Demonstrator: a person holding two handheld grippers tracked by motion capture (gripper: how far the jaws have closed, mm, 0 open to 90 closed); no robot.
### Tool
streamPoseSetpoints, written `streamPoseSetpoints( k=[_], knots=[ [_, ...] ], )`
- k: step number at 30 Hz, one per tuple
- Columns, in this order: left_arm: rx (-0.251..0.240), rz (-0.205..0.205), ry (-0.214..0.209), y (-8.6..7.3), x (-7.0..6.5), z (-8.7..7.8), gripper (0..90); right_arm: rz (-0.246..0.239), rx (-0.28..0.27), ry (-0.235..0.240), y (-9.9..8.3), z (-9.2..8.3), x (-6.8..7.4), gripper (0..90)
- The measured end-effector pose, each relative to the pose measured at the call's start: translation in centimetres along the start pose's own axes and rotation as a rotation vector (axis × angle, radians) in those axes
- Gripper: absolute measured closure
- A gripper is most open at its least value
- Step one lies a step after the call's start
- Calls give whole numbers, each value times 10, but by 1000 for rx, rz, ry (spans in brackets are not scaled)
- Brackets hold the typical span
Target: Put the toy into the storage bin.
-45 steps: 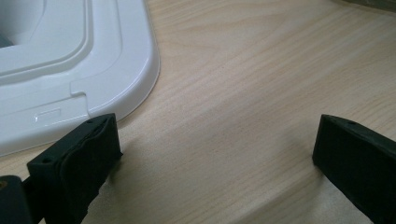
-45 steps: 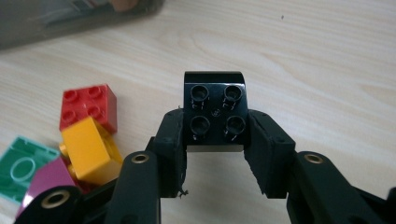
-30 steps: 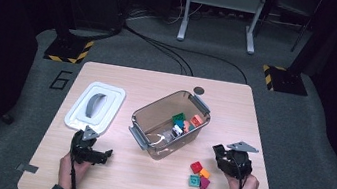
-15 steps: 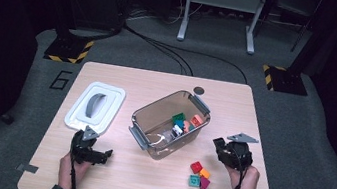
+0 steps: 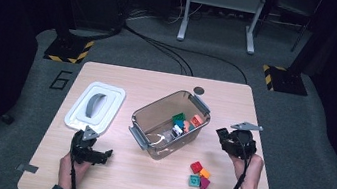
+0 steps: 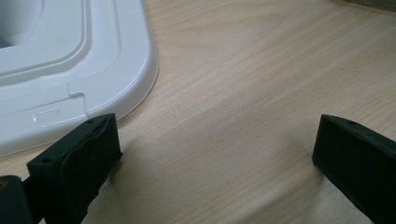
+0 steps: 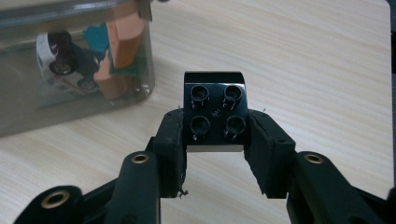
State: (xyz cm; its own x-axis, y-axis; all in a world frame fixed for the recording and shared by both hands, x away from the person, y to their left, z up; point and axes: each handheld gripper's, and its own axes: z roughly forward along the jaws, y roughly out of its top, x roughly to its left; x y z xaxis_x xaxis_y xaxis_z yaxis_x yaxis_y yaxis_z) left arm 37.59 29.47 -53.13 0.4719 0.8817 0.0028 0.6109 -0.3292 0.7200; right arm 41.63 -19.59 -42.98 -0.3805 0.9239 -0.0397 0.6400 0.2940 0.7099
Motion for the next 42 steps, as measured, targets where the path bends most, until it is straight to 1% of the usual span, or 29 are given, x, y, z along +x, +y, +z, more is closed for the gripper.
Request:
streamPoseSetpoints(
  k=[6, 12, 13, 16, 22, 24, 29, 33, 36, 37, 40, 42],
  knots=[
    [0, 0, 0, 0, 0, 0, 7, 1, -11, 2, 17, -2, -4, 586],
    [0, 0, 0, 0, 0, 0, 6, -5, -23, 9, 33, -6, -6, 586],
    [0, 0, 0, 0, 0, 0, 7, 0, -23, 11, 37, -7, -5, 586],
    [0, 0, 0, 0, 0, 0, 7, -7, -33, 12, 44, -8, -6, 586],
    [0, 0, 0, 0, 0, 0, 6, -12, -43, 37, 60, -11, -3, 585],
    [-1, -1, 0, 0, 0, 0, 7, -22, -49, 45, 64, -11, -2, 586],
    [0, 0, 0, 0, 0, 0, 7, -33, -45, 62, 75, -9, 8, 585],
    [0, 0, 0, 0, 0, 0, 7, -63, -46, 76, 82, -7, 17, 585],
    [0, -2, 0, 0, 0, 0, 6, -71, -34, 87, 86, -5, 24, 585],
    [0, -2, 0, 0, 0, 0, 6, -90, -39, 92, 88, -3, 27, 585],
    [0, 0, 0, 0, 0, 0, 6, -105, -27, 100, 91, 1, 34, 585],
    [6, 5, 0, 0, 0, 0, 6, -124, -17, 109, 93, 4, 38, 585]
  ],
)
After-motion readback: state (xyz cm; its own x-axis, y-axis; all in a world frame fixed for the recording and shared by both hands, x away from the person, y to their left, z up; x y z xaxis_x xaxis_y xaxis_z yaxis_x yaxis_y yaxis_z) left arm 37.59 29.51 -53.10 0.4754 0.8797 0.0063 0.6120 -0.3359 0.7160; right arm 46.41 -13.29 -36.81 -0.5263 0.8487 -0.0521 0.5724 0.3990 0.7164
